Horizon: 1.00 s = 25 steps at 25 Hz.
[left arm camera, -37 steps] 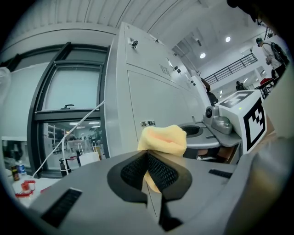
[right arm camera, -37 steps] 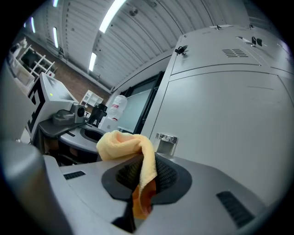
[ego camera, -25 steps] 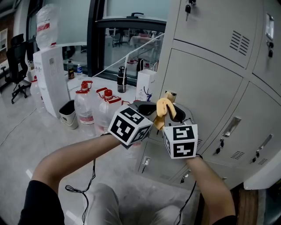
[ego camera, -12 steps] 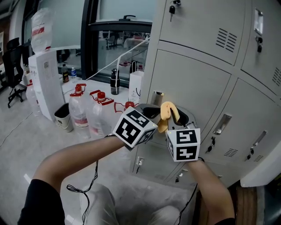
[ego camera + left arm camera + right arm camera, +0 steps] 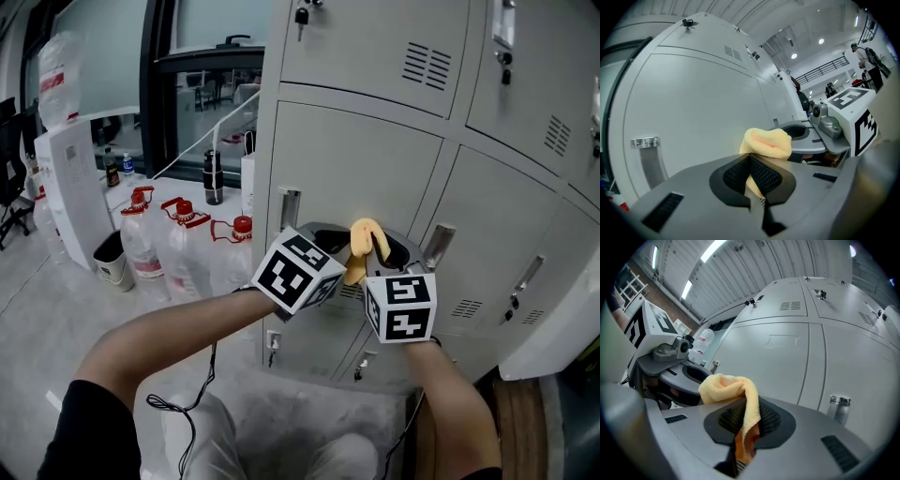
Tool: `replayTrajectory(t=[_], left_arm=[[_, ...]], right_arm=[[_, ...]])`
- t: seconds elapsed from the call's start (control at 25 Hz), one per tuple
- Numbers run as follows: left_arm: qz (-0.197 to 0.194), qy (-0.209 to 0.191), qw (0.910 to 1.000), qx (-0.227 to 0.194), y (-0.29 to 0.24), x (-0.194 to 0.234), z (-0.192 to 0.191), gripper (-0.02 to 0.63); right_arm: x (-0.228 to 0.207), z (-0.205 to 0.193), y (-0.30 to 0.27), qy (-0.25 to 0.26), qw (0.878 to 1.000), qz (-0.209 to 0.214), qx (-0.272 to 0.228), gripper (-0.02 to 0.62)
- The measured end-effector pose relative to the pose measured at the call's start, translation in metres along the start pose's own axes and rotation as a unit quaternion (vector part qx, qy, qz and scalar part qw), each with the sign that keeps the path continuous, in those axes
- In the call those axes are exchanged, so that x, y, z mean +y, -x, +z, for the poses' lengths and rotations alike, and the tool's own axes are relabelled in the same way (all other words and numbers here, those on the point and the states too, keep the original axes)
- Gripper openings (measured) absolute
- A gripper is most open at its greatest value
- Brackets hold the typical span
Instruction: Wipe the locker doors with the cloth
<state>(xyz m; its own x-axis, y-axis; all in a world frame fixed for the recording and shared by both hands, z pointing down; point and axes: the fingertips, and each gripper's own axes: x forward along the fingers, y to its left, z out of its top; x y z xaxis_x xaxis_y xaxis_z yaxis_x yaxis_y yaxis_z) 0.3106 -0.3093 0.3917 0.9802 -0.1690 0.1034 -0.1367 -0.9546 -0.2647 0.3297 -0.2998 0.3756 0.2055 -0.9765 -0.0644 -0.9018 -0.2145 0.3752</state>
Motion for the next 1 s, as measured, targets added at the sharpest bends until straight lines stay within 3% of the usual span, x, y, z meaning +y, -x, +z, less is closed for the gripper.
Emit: replayTrajectory(t=[0.44,1.0], left_arm=[[-0.047,0.004,0.9989,-0.006,-0.049,-0.049,0.015,0.02],[-0.063,0.007,0.998,-0.008,-0.043,-0.052,0.016,0.02]], right_arm=[[-0.059,-0.027,0.03,-0.024,0.998,-0.031,0.038,0.063],[-0.056,-0.027,0.034,-0.044,0.998,-0.021,0.042,0.063]])
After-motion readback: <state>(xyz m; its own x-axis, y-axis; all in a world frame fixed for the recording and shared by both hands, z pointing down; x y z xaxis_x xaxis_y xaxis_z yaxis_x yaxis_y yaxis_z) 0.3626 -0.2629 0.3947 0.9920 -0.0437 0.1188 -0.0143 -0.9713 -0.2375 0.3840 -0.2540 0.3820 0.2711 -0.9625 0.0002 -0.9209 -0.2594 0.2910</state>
